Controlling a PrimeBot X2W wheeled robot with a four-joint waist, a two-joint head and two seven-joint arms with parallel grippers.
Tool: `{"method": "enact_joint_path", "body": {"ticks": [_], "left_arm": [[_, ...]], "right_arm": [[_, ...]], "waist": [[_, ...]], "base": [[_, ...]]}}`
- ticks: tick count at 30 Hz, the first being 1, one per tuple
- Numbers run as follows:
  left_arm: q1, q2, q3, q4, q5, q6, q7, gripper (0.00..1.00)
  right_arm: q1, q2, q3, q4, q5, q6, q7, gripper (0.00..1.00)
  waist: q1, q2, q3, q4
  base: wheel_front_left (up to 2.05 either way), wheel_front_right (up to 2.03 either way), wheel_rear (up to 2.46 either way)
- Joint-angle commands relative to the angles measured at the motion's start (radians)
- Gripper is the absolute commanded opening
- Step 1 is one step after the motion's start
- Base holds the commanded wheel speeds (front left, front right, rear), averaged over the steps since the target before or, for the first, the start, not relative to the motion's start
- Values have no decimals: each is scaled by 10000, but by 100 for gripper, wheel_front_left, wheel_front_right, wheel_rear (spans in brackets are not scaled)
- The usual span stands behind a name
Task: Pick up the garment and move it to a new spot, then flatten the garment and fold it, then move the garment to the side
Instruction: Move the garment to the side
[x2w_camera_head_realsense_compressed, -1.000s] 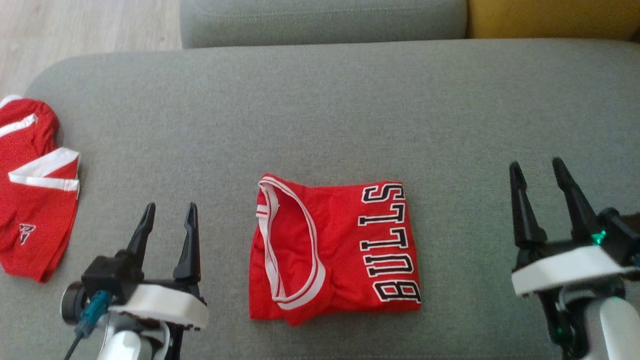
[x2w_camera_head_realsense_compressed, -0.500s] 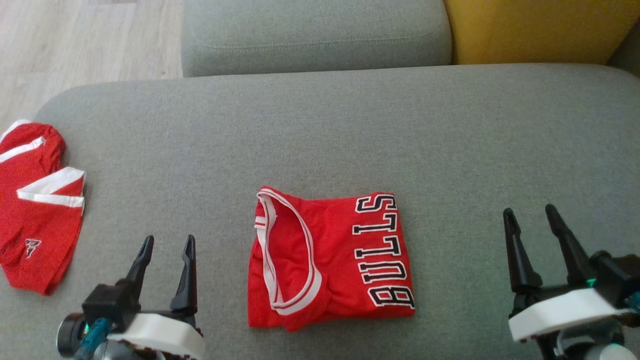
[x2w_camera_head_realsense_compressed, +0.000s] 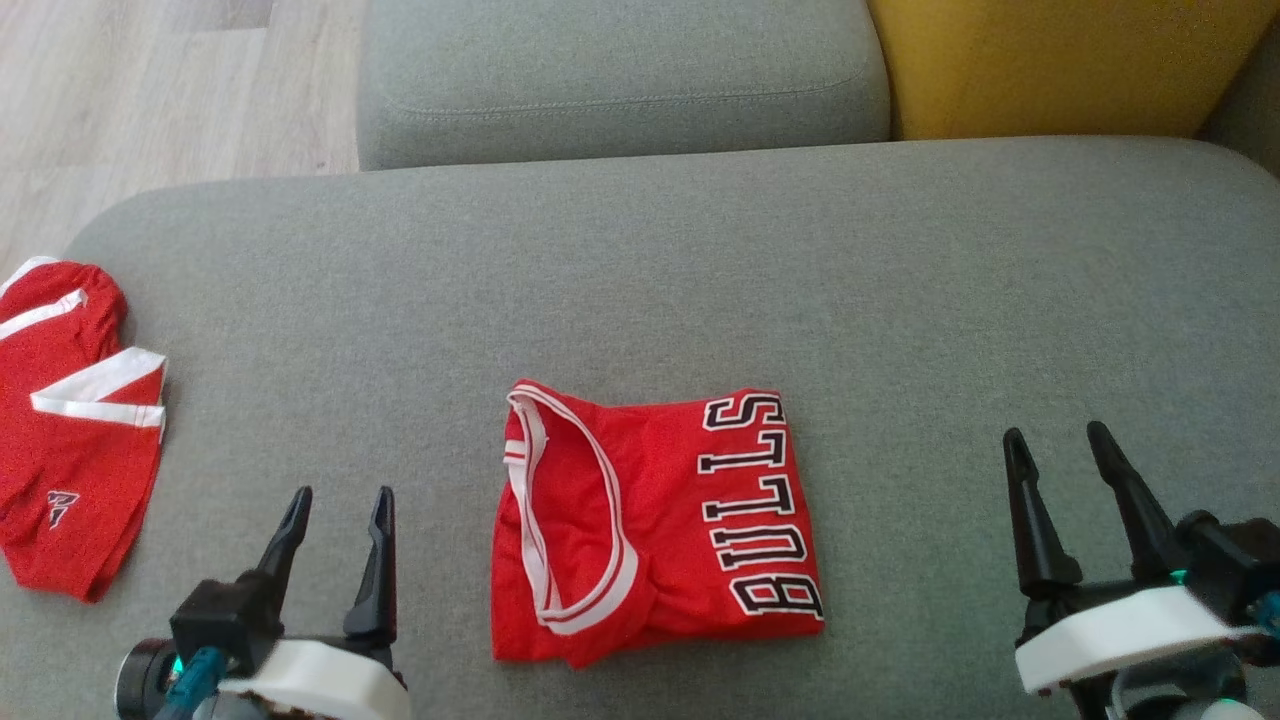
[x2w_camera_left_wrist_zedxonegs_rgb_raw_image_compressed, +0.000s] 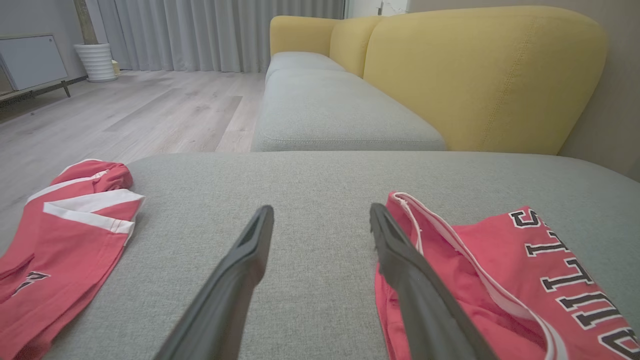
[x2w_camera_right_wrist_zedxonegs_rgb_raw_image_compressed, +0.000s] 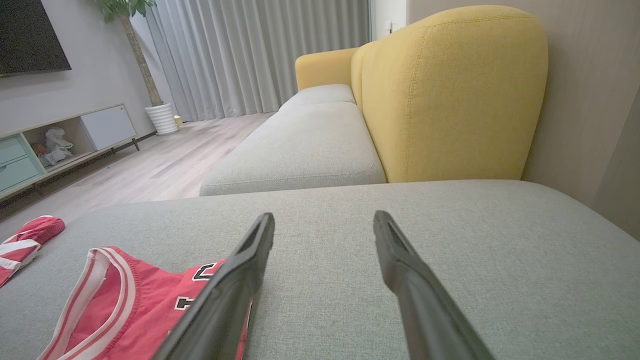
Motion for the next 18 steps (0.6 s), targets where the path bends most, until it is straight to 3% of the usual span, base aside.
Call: {"method": "enact_joint_path", "body": {"ticks": [1,18], "left_arm": [[-388,215,319,-304,-4,59,-4,100],[-514,267,233,-365,-33,172,22,100]], "right_arm": [[-186,-85,191,-421,-68,67,7,100],[-213,-77,314,-259,-228,67,75,100]], "waist": [[0,0,3,2],[0,0,45,9]], "base": [[0,0,0],[0,0,0]]}}
